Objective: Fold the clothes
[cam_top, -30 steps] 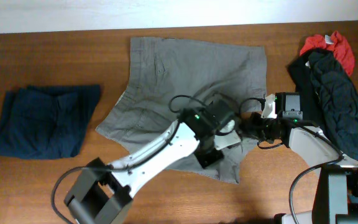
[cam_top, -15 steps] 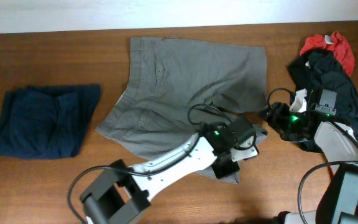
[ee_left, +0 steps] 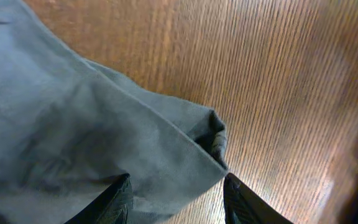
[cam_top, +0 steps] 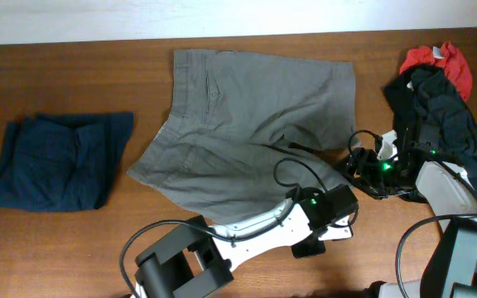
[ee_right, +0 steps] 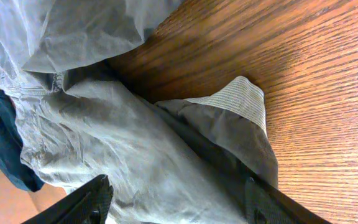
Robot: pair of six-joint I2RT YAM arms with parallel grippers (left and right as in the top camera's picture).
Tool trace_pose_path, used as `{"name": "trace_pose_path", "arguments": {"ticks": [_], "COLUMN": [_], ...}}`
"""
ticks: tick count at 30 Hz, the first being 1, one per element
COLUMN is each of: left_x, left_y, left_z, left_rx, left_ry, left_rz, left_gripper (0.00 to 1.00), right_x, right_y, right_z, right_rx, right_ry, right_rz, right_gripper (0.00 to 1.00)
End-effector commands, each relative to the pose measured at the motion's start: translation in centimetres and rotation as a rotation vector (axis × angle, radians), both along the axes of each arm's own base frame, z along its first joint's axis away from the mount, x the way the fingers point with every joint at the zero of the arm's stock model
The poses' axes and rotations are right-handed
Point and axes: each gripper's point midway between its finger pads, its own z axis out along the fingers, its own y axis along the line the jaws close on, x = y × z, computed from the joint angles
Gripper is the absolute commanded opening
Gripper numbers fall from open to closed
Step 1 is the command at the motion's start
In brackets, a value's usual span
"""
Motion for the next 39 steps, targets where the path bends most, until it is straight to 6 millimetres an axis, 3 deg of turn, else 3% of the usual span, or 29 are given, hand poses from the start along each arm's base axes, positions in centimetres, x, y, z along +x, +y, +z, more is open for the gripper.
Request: {"name": "trace_pose_path", "arguments": {"ticks": [1,2,5,7,13,14,16,18,20,26,28,30,34,39], "left_x": [0.2,0.1,-0.2,-0.4,-0.9,-1.2,-1.8,-2.3,-2.9,-4.3,-4.2,-4.1,-4.1,-4.0], "left_y": [0.4,0.4,0.3,0.3,2.1,2.7,3.9,4.7,5.1,4.3,4.1,3.9,3.7,3.6], "left_z": [-0.7,-0.7,-0.7,-0.8,-0.7,-0.6,-0.1,0.3,0.7,1.0,1.0,1.0,0.9,0.9], "left_rx": [0.027,0.028,0.030,0.033,0.117,0.143,0.195,0.234,0.255,0.213,0.205,0.197,0.189,0.188], "left_ry": [-0.013,-0.013,-0.016,-0.017,-0.013,-0.001,0.024,0.043,0.071,0.148,0.145,0.141,0.137,0.137], "left_rz": [-0.034,-0.035,-0.058,-0.064,-0.069,-0.071,-0.075,-0.059,-0.051,-0.053,-0.054,-0.054,-0.054,-0.053], "left_gripper": [0.46,0.45,0.12,0.00,0.00,0.00,0.00,0.00,0.00,0.00,0.00,0.00,0.00,0.00], "right_x": [0.0,-0.1,-0.4,-0.4,-0.9,-1.0,-1.0,-0.9,-0.8,-1.3,-2.2,-3.4,-4.6,-4.2], "right_y": [0.2,0.3,0.3,0.1,-0.6,-0.6,-0.7,-0.8,-0.8,0.8,1.5,2.0,2.4,3.3], "right_z": [0.2,0.2,0.1,0.0,-0.6,-0.6,-0.7,-0.7,-0.7,0.1,0.3,0.1,-1.0,-3.1], "right_rx": [0.001,0.000,-0.001,-0.018,-0.065,-0.065,-0.072,-0.076,-0.077,0.016,0.048,0.043,-0.009,-0.046], "right_ry": [-0.011,-0.011,0.001,0.005,0.037,0.040,0.042,0.039,0.037,0.026,0.040,0.074,0.124,0.140], "right_rz": [0.029,0.036,0.042,0.039,0.031,0.031,0.030,0.029,0.029,0.069,0.108,0.145,0.186,0.184], "right_gripper": [0.73,0.73,0.68,0.64,0.64,0.58,0.32,0.13,0.04,0.07,0.25,0.29,0.12,0.07]}}
